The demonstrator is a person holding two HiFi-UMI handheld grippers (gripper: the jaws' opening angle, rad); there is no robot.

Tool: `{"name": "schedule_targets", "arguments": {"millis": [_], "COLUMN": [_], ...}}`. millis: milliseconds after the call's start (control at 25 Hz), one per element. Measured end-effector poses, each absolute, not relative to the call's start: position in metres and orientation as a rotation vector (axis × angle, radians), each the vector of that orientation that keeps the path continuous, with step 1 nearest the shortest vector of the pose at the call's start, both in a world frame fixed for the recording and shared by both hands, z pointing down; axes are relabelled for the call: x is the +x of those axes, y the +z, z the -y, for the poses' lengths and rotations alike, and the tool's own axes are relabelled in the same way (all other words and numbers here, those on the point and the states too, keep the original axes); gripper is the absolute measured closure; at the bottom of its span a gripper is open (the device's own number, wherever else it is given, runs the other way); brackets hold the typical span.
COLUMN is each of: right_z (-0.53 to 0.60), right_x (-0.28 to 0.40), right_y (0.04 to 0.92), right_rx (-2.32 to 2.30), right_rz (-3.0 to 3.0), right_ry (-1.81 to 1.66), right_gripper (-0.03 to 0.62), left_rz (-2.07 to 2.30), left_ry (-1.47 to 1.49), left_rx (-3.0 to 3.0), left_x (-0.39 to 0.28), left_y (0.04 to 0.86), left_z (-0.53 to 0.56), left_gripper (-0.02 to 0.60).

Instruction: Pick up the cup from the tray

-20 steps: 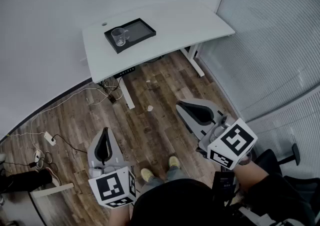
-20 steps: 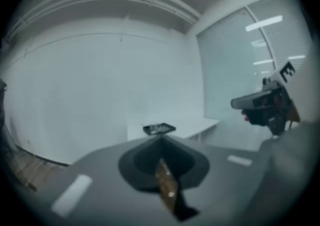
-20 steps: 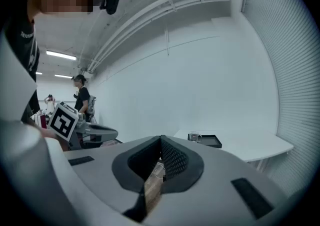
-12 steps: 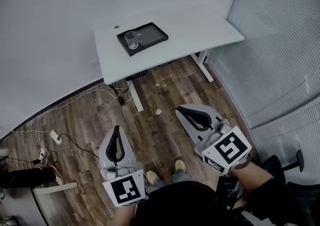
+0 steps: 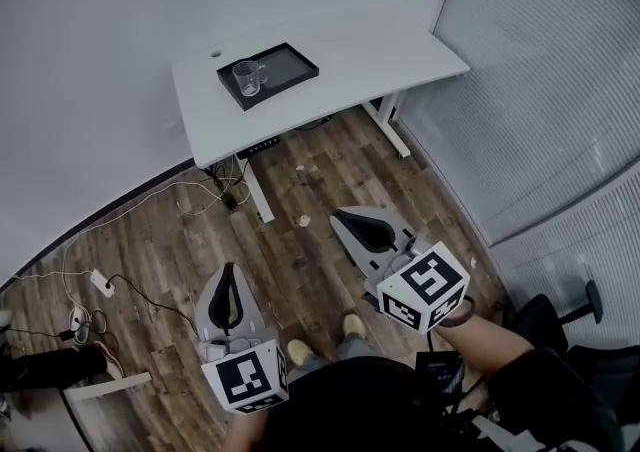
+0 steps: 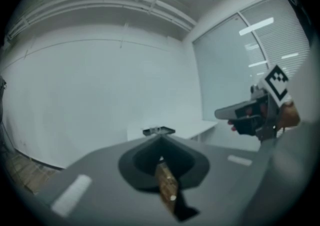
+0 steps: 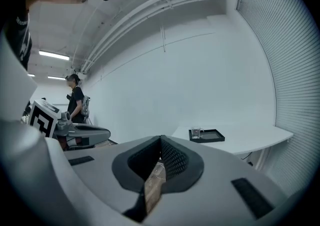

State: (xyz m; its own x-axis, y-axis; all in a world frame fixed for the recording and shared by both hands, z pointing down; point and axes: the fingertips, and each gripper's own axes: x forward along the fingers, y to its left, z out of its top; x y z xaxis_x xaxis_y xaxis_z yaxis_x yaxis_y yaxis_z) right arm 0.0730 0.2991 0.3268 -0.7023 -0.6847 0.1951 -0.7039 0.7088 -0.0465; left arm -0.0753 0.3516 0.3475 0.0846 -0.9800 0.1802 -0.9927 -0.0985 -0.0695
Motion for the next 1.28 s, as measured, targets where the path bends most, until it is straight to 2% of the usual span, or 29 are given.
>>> {"name": "schedule_targets", "arguments": {"millis": [600, 920, 1280], "right_z": [-0.346, -0.351, -0.301], "right_x": [0.037, 0.031, 0.039], "right_y": [0.322, 0.321, 0.322], "right_rx": [1.092, 0.964, 0.829], "right_rz": [2.76, 2.775, 2.875], "right_ry": [0.142, 0.006, 0.168], "right_gripper": [0.589, 0.589, 0.589], "left_rz": [2.091, 2.107, 2.108], "left_ry": [0.254, 0.204, 0.319], "left_rx": [2.31, 2.295, 2.287], "left_x": [-0.099, -0.093, -0.078], "left_y": [0.339, 0.336, 0.344], "left_z": [-0.371, -0.365, -0.319], "left_gripper": [0.58, 0.58, 0.58]}}
